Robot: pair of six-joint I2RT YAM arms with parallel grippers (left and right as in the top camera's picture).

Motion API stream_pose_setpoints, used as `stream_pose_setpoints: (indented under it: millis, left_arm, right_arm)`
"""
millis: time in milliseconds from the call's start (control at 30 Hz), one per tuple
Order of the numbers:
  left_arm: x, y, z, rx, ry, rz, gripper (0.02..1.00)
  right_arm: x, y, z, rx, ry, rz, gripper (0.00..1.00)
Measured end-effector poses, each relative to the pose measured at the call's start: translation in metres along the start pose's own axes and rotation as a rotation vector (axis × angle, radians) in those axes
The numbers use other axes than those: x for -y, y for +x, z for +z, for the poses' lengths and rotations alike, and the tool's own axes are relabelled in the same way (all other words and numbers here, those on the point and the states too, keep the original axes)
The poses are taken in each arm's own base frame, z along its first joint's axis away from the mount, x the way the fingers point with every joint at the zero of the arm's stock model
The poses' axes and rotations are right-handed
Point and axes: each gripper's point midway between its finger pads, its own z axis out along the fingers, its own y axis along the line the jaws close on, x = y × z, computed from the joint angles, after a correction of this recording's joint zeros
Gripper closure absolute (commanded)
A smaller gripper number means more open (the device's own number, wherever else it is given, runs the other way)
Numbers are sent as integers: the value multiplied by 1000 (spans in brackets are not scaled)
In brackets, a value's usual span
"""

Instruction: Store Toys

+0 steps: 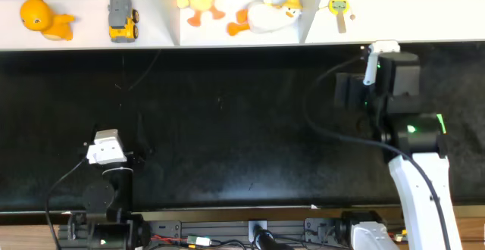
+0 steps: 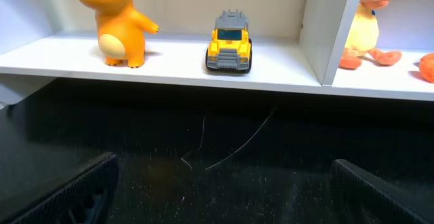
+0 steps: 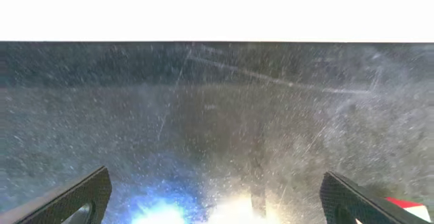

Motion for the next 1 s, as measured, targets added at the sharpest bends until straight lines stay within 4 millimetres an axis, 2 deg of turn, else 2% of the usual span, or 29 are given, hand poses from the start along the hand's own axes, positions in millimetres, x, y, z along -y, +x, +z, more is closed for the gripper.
stream_pose_setpoints:
  millis: [133, 600, 900, 1000]
  left_arm:
    - [0, 0, 0, 0, 0, 0, 20]
    - [0, 0, 0, 0, 0, 0, 20]
    - [0, 0, 0, 0, 0, 0, 20]
    - [0, 0, 0, 0, 0, 0, 20]
  right_arm:
    - [1, -4, -10, 33, 0, 4, 5]
    - [5, -3, -10, 30, 12, 10, 5]
    - [50, 21, -10, -61, 118, 112, 5]
    - [63, 39, -12, -129, 148, 150, 7]
